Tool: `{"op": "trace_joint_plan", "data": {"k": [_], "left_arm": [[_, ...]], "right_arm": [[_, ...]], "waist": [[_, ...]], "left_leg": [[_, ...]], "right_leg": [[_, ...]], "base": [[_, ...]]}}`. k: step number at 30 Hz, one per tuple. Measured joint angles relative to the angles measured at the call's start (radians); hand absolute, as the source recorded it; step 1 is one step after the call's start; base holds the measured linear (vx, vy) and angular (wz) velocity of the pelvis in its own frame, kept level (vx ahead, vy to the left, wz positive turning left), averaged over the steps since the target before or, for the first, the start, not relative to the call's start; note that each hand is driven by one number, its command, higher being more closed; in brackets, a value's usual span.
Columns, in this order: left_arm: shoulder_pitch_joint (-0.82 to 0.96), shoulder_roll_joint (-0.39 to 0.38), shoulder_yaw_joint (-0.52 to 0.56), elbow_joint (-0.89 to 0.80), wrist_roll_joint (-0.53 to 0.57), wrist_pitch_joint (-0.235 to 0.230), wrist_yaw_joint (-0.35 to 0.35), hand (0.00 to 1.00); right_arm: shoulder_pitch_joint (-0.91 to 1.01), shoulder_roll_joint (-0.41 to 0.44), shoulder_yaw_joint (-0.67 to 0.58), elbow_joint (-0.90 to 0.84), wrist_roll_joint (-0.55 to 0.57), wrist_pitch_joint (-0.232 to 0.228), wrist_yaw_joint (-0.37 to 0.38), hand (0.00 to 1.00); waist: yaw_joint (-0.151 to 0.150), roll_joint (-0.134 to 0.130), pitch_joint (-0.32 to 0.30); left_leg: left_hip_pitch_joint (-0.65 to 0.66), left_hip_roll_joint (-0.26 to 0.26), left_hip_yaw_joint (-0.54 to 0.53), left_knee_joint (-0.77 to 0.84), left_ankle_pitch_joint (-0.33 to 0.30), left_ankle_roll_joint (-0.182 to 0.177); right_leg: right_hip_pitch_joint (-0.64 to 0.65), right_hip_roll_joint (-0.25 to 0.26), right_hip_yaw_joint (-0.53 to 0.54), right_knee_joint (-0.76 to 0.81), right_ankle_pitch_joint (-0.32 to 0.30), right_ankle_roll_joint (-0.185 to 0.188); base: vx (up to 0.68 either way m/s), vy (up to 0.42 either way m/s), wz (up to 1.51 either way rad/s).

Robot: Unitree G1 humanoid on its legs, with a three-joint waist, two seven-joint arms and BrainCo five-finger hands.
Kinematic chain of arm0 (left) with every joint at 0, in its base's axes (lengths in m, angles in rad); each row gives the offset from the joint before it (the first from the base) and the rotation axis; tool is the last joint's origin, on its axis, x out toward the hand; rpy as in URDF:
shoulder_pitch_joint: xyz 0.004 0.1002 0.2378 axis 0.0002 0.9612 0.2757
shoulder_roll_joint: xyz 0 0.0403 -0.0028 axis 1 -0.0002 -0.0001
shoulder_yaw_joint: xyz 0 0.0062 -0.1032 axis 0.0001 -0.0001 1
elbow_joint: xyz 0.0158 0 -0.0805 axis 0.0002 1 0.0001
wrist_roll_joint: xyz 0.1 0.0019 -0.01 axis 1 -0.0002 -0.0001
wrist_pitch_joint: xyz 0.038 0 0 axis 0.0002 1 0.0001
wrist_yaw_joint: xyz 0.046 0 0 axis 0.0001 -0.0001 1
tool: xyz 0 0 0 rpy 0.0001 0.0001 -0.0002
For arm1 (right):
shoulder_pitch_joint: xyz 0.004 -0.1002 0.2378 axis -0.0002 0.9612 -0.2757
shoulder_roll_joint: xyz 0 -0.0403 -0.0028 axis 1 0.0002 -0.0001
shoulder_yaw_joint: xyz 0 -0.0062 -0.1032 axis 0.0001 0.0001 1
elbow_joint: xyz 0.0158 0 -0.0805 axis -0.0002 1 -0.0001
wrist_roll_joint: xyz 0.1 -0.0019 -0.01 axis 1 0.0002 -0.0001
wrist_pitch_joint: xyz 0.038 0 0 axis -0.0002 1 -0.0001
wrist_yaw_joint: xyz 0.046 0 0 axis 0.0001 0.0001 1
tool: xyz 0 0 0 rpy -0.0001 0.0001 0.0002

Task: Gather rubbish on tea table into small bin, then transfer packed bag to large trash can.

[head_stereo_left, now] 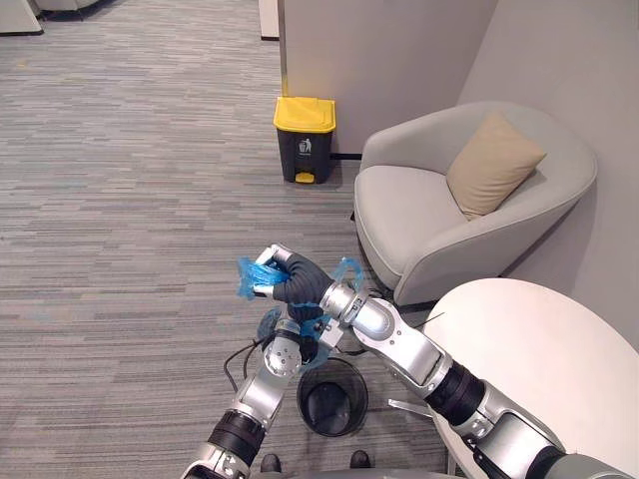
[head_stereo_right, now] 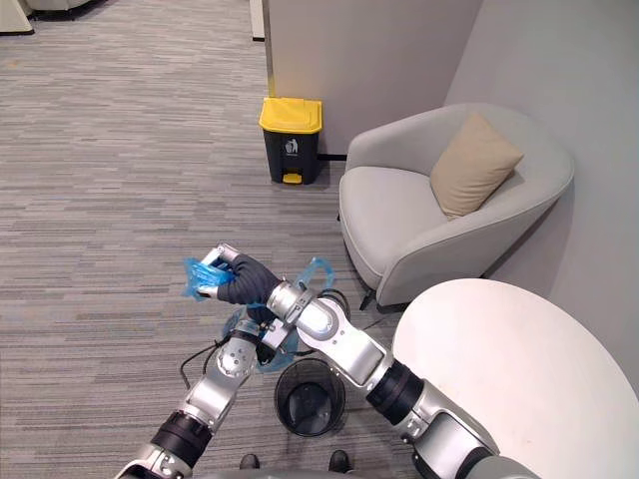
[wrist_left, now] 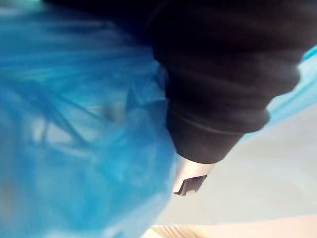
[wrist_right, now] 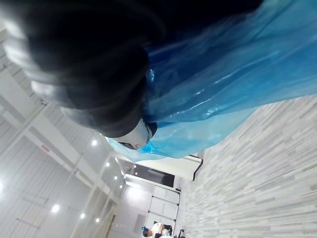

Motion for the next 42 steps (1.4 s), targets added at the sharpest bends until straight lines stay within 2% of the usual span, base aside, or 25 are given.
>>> {"op": "trace_joint_plan", "data": {"k": [10, 15, 16, 24, 29, 34, 42], "left_arm": [[-0.010, 0.000, 0.002, 0.001, -0.077, -0.006, -0.001, 1.00], [-0.006, -0.003, 0.024, 0.001, -0.101, -0.006, -0.004, 1.00], [-0.002, -0.003, 0.031, -0.003, -0.107, -0.006, -0.005, 1.00], [0.029, -0.009, 0.042, -0.047, -0.108, -0.019, -0.006, 1.00], [0.066, -0.008, 0.077, -0.101, -0.108, -0.034, -0.006, 1.00], [0.111, -0.003, 0.108, -0.127, -0.107, -0.052, -0.006, 1.00], [0.193, 0.002, 0.168, -0.200, -0.105, -0.059, -0.006, 1.00]], "right_arm": [[0.002, 0.003, 0.001, 0.000, -0.001, -0.001, 0.013, 1.00], [0.056, 0.009, -0.013, -0.010, -0.043, -0.022, 0.051, 1.00], [0.083, 0.010, -0.019, -0.030, -0.064, -0.024, 0.054, 0.00], [0.199, -0.003, -0.066, -0.039, -0.257, -0.089, 0.048, 0.00], [0.256, -0.069, -0.108, -0.038, -0.387, -0.118, 0.024, 0.00], [0.323, -0.145, -0.181, -0.037, -0.504, -0.146, -0.023, 0.00], [0.418, -0.152, -0.347, -0.038, -0.640, -0.166, -0.135, 0.00]], "waist": [[-0.004, 0.000, 0.000], [-0.004, 0.000, 0.000], [-0.004, 0.000, 0.000], [-0.004, 0.000, 0.001], [-0.006, -0.004, 0.003], [-0.004, -0.006, 0.004], [-0.004, -0.003, 0.007]], "left_leg": [[0.001, 0.000, 0.001, 0.000, 0.000, -0.002], [0.000, 0.001, 0.001, -0.001, 0.000, -0.002], [0.000, 0.001, 0.001, -0.001, 0.000, -0.002], [-0.002, 0.001, 0.001, -0.007, 0.000, -0.002], [-0.003, 0.001, 0.001, -0.007, 0.000, -0.002], [-0.004, 0.001, 0.002, -0.005, 0.000, -0.003], [-0.004, -0.005, 0.004, -0.008, -0.001, -0.003]], "right_leg": [[0.000, 0.002, 0.002, -0.002, 0.000, -0.001], [0.000, 0.000, 0.002, -0.002, 0.000, -0.001], [0.000, 0.000, 0.002, -0.003, 0.000, -0.001], [-0.002, -0.002, 0.001, -0.003, -0.002, 0.002], [-0.004, -0.002, 0.002, -0.003, -0.002, 0.002], [-0.005, -0.002, 0.003, -0.005, -0.002, 0.002], [-0.005, -0.003, 0.002, -0.007, -0.011, 0.014]], "base": [[0.00, 0.000, 0.00], [0.00, 0.000, 0.00], [0.00, 0.000, 0.00], [0.00, 0.000, 0.00], [0.00, 0.000, 0.00], [0.00, 0.000, 0.00], [0.00, 0.000, 0.00]]}}
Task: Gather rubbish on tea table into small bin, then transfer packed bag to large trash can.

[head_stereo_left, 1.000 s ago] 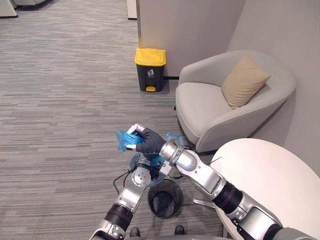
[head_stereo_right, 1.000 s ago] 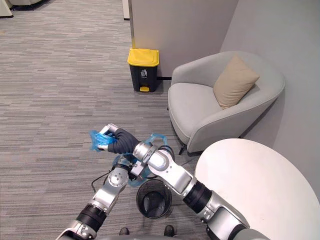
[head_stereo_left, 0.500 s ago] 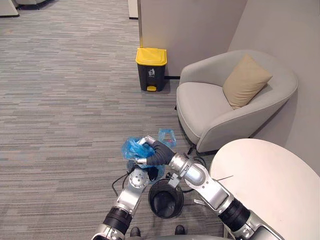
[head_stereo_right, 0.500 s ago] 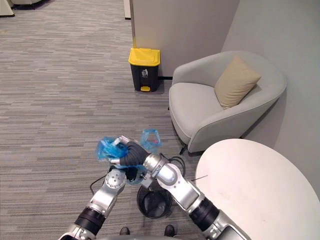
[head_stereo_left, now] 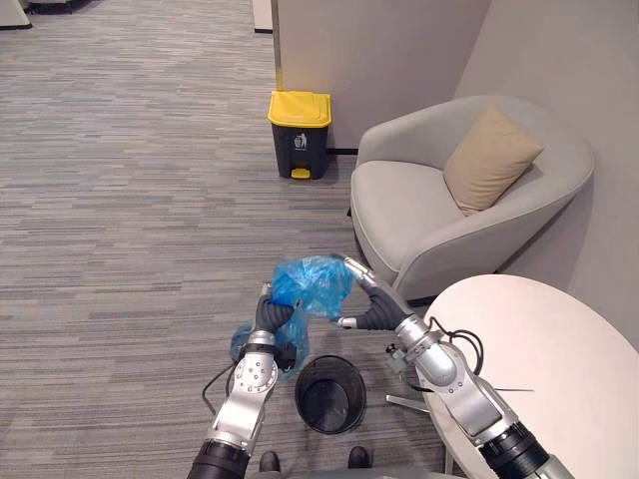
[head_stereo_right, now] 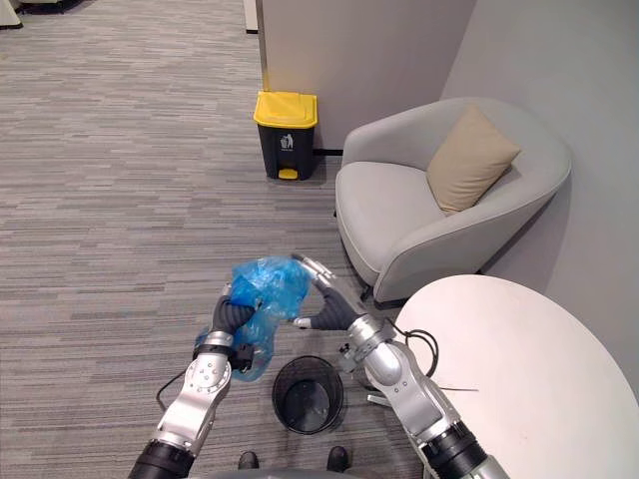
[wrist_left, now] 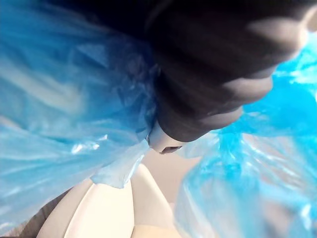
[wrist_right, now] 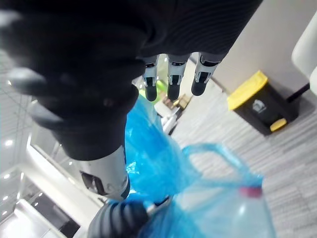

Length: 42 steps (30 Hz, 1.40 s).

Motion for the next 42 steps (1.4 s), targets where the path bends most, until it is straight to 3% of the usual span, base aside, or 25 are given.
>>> {"op": "trace_joint_plan", "data": {"k": [7, 15, 22, 29, 42], "left_arm": [[0.063, -0.013, 0.092, -0.003, 0.000, -0.004, -0.001, 1.00], [0.135, -0.043, 0.223, -0.003, -0.001, -0.004, -0.024, 1.00], [0.181, -0.039, 0.289, 0.073, -0.001, -0.003, -0.048, 1.00], [0.209, -0.037, 0.342, 0.181, -0.001, 0.006, -0.069, 1.00], [0.238, -0.042, 0.343, 0.298, -0.013, 0.018, -0.090, 1.00]], "right_arm": [[0.060, 0.100, -0.219, -0.005, -0.017, 0.001, -0.098, 0.00], [0.152, 0.196, -0.428, -0.027, 0.093, 0.010, -0.100, 0.00], [0.223, 0.239, -0.542, 0.237, 0.170, 0.061, -0.091, 0.00], [0.256, 0.249, -0.583, 0.446, 0.242, 0.109, -0.058, 0.00], [0.273, 0.279, -0.579, 0.567, 0.298, 0.117, -0.051, 0.00]], "waist": [[-0.002, 0.002, 0.001], [-0.005, 0.011, 0.006], [-0.003, 0.023, 0.011], [-0.003, 0.032, 0.017], [0.002, 0.034, 0.016]], "left_leg": [[0.000, -0.008, -0.001, 0.001, 0.000, 0.001], [0.000, -0.018, -0.003, 0.005, -0.002, 0.004], [-0.001, -0.018, -0.007, 0.006, -0.002, 0.004], [-0.002, -0.018, -0.009, 0.006, -0.002, 0.004], [0.008, -0.033, -0.005, 0.005, -0.003, 0.006]], "right_leg": [[0.001, -0.002, -0.002, 0.000, -0.001, 0.001], [0.001, -0.016, -0.005, 0.001, -0.001, 0.001], [0.003, -0.018, -0.008, -0.001, 0.000, 0.000], [0.004, -0.019, -0.012, -0.003, -0.001, 0.001], [0.006, -0.036, -0.007, 0.014, -0.007, 0.010]], "base": [[0.00, 0.000, 0.00], [0.00, 0.000, 0.00], [0.00, 0.000, 0.00], [0.00, 0.000, 0.00], [-0.01, 0.003, -0.01]]}}
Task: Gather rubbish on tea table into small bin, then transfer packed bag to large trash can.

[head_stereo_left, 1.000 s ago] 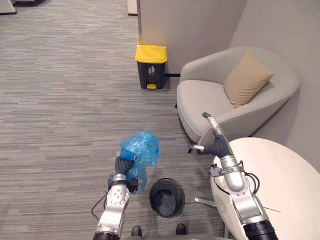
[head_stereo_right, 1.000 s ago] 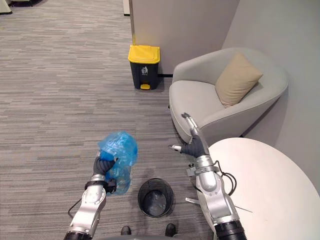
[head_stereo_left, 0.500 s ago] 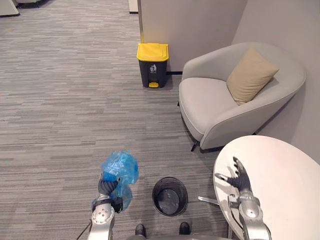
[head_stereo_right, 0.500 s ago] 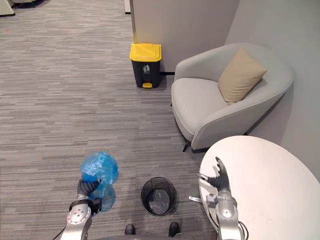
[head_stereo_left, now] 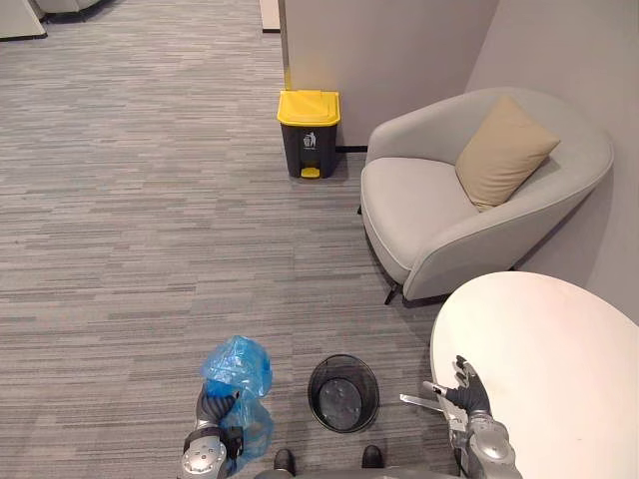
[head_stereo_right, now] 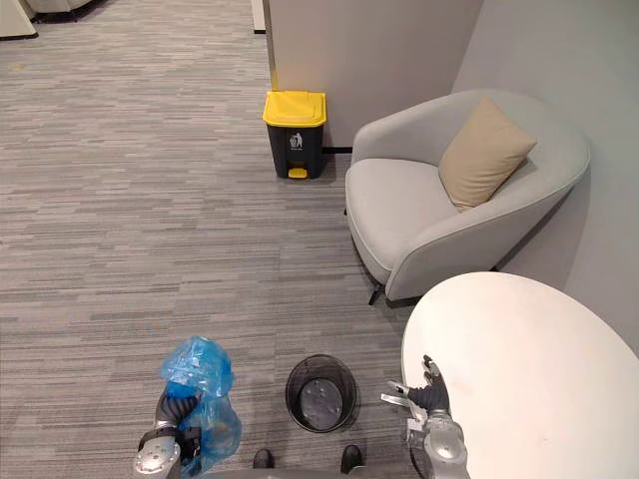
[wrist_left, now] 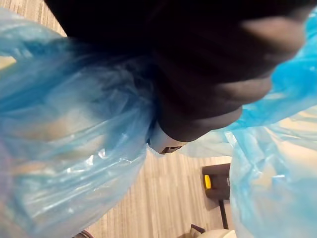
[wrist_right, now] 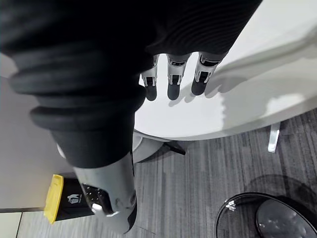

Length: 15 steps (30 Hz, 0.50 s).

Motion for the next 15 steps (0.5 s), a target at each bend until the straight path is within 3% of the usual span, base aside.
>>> {"op": "trace_joint_plan", "data": {"k": [7, 9, 13, 15], "left_arm": [[0.027, -0.007, -0.001, -0.002, -0.024, 0.000, -0.019, 1.00], [0.017, -0.006, -0.001, -0.026, -0.024, 0.000, -0.019, 1.00], [-0.007, -0.004, -0.002, -0.125, -0.030, 0.000, -0.018, 1.00], [-0.013, -0.005, -0.002, -0.157, -0.037, -0.002, -0.016, 1.00]], "right_arm": [[0.001, 0.000, 0.008, 0.000, 0.000, 0.019, 0.000, 0.00], [-0.003, 0.001, 0.022, -0.032, -0.003, 0.021, -0.001, 0.00], [-0.006, -0.004, 0.036, -0.094, -0.004, 0.030, -0.005, 0.00], [-0.017, -0.005, 0.044, -0.099, -0.004, 0.031, -0.007, 0.00]], "waist": [[0.004, 0.001, 0.011], [0.017, -0.007, 0.033], [0.023, -0.010, 0.078], [0.030, 0.004, 0.089]], "left_leg": [[0.013, 0.009, 0.044, 0.003, -0.013, 0.006], [-0.045, 0.016, 0.066, 0.095, -0.059, 0.008], [-0.202, 0.054, 0.060, 0.336, -0.165, 0.029], [-0.221, 0.073, 0.058, 0.353, -0.167, 0.041]], "right_leg": [[-0.014, 0.000, 0.023, 0.033, -0.011, 0.006], [-0.066, -0.007, 0.033, 0.092, -0.025, 0.005], [-0.151, -0.007, 0.031, 0.209, -0.073, 0.023], [-0.200, -0.009, 0.024, 0.372, -0.156, -0.004]], "base": [[-0.02, 0.001, -0.10], [-0.09, -0.008, -0.23], [-0.10, -0.006, 0.01], [-0.06, -0.014, 0.13]]}}
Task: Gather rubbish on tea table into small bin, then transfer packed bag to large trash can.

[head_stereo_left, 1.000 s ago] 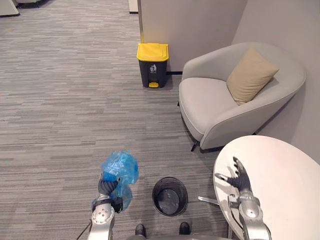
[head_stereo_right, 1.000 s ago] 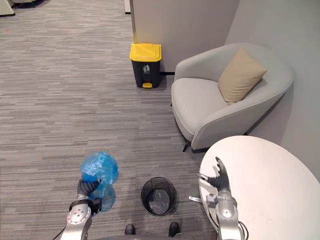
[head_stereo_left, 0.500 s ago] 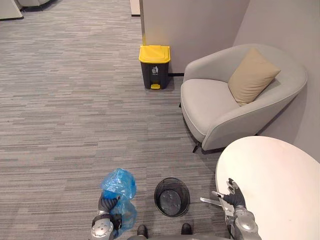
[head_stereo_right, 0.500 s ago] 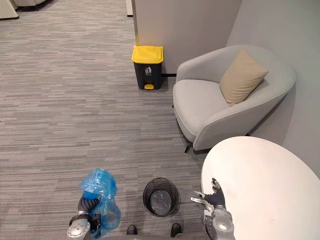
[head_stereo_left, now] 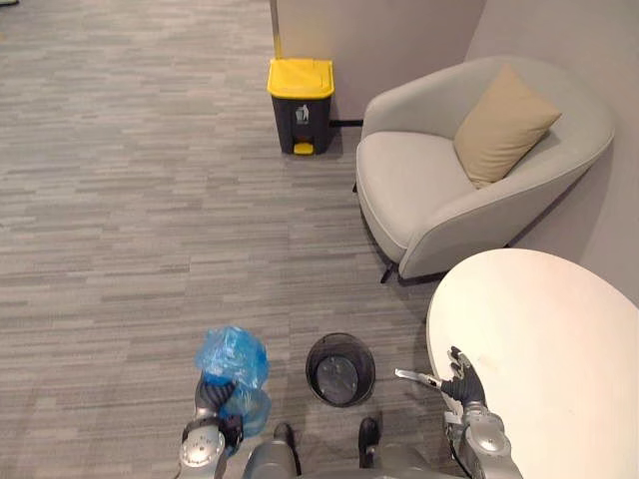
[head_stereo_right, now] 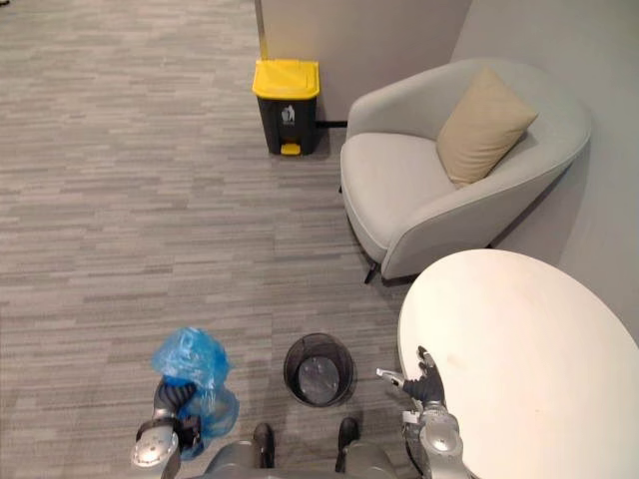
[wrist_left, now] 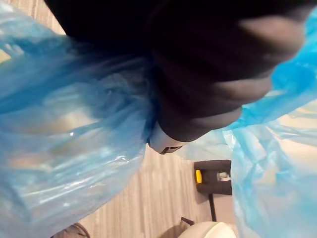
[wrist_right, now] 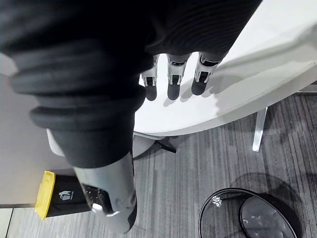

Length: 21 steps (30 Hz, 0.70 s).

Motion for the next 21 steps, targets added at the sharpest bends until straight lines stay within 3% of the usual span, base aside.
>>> {"op": "trace_joint_plan", "data": {"k": [2, 4, 5, 6, 7, 9, 13, 14, 15, 17, 19, 21], "left_arm": [[0.001, 0.005, 0.001, -0.033, -0.009, -0.002, 0.000, 1.00], [-0.002, 0.007, 0.002, -0.050, -0.010, -0.003, 0.000, 1.00], [0.002, -0.025, 0.001, -0.057, -0.011, -0.004, 0.000, 1.00], [0.003, -0.032, 0.000, -0.057, -0.012, -0.004, 0.000, 1.00], [0.012, -0.043, -0.001, -0.055, -0.021, -0.004, 0.000, 1.00], [0.010, -0.063, -0.009, -0.068, -0.030, -0.003, 0.000, 1.00], [0.012, -0.066, -0.022, -0.131, -0.046, -0.004, 0.000, 1.00], [0.008, -0.067, -0.027, -0.145, -0.048, -0.005, 0.000, 1.00], [0.009, -0.059, -0.042, -0.145, -0.048, -0.004, 0.000, 1.00], [0.011, -0.061, -0.051, -0.144, -0.048, -0.004, 0.000, 1.00], [0.007, -0.061, -0.056, -0.144, -0.049, -0.004, -0.001, 1.00], [0.006, -0.060, -0.058, -0.139, -0.049, -0.004, -0.001, 1.00]], "right_arm": [[-0.001, 0.001, 0.013, -0.009, 0.000, 0.000, 0.000, 0.00], [-0.005, -0.003, 0.013, -0.046, 0.000, -0.001, -0.001, 0.00], [-0.006, -0.008, 0.013, -0.080, 0.000, -0.002, -0.004, 0.00], [-0.009, -0.009, 0.012, -0.086, 0.000, -0.003, -0.006, 0.00], [-0.017, -0.013, 0.016, -0.096, 0.000, -0.003, -0.014, 0.00], [-0.024, -0.021, 0.030, -0.096, 0.001, -0.003, -0.027, 0.00], [-0.034, -0.025, 0.027, -0.121, 0.001, -0.002, -0.046, 0.00], [-0.039, -0.024, 0.029, -0.137, 0.001, -0.001, -0.050, 0.00], [-0.037, -0.025, 0.030, -0.152, 0.002, -0.001, -0.063, 0.00], [-0.021, -0.023, 0.030, -0.160, 0.003, -0.001, -0.070, 0.00], [-0.003, -0.023, 0.018, -0.157, 0.004, -0.001, -0.082, 0.00], [0.005, -0.018, -0.005, -0.144, 0.005, -0.001, -0.083, 0.00]], "waist": [[0.003, -0.021, -0.007], [0.014, -0.036, -0.004], [0.042, -0.018, -0.001], [0.054, -0.017, -0.002], [0.064, -0.009, 0.003], [0.070, 0.022, 0.023], [0.068, 0.024, 0.024], [0.067, 0.029, 0.029], [0.056, 0.023, 0.034], [0.030, 0.013, 0.036], [0.024, 0.013, 0.030], [0.021, 0.029, 0.019]], "left_leg": [[-0.029, -0.007, -0.029, 0.051, -0.013, 0.000], [-0.067, -0.012, -0.052, 0.088, -0.007, -0.012], [-0.089, 0.000, -0.057, 0.081, 0.006, -0.025], [-0.093, 0.001, -0.058, 0.075, 0.016, -0.030], [-0.115, 0.001, -0.070, 0.075, 0.032, -0.040], [-0.130, 0.002, -0.118, 0.065, 0.078, -0.060], [-0.142, 0.000, -0.093, -0.032, 0.208, -0.086], [-0.156, 0.029, -0.025, 0.045, 0.147, -0.052], [-0.155, 0.054, 0.040, 0.191, 0.054, 0.004], [-0.119, 0.075, 0.074, 0.312, -0.021, 0.018], [-0.054, 0.109, 0.107, 0.342, -0.076, 0.012], [0.012, 0.119, 0.112, 0.263, -0.125, -0.033]], "right_leg": [[0.012, -0.041, 0.005, 0.226, -0.116, 0.022], [0.014, -0.038, 0.008, 0.214, -0.141, 0.030], [0.028, -0.018, 0.007, 0.147, -0.155, 0.034], [0.034, -0.013, 0.007, 0.116, -0.164, 0.025], [0.042, -0.005, 0.004, 0.074, -0.178, -0.002], [0.056, 0.002, -0.066, 0.072, -0.173, -0.010], [0.058, -0.010, -0.165, 0.049, -0.154, -0.063], [0.060, -0.008, -0.197, 0.039, -0.145, -0.079], [0.080, -0.024, -0.242, 0.038, -0.142, -0.084], [0.112, -0.053, -0.299, 0.038, -0.142, -0.084], [0.113, -0.076, -0.333, 0.039, -0.138, -0.077], [0.098, -0.084, -0.353, 0.039, -0.130, -0.053]], "base": [[0.01, -0.098, 0.40], [-0.02, -0.148, 0.39], [-0.02, -0.135, 0.21], [-0.01, -0.119, 0.15], [-0.03, -0.116, 0.41], [-0.09, -0.148, 0.77], [-0.13, -0.103, 0.73], [-0.20, -0.079, 0.91], [-0.16, -0.042, 0.85], [-0.17, 0.020, 1.01], [-0.12, 0.086, 0.77], [-0.12, 0.203, 0.43]]}}
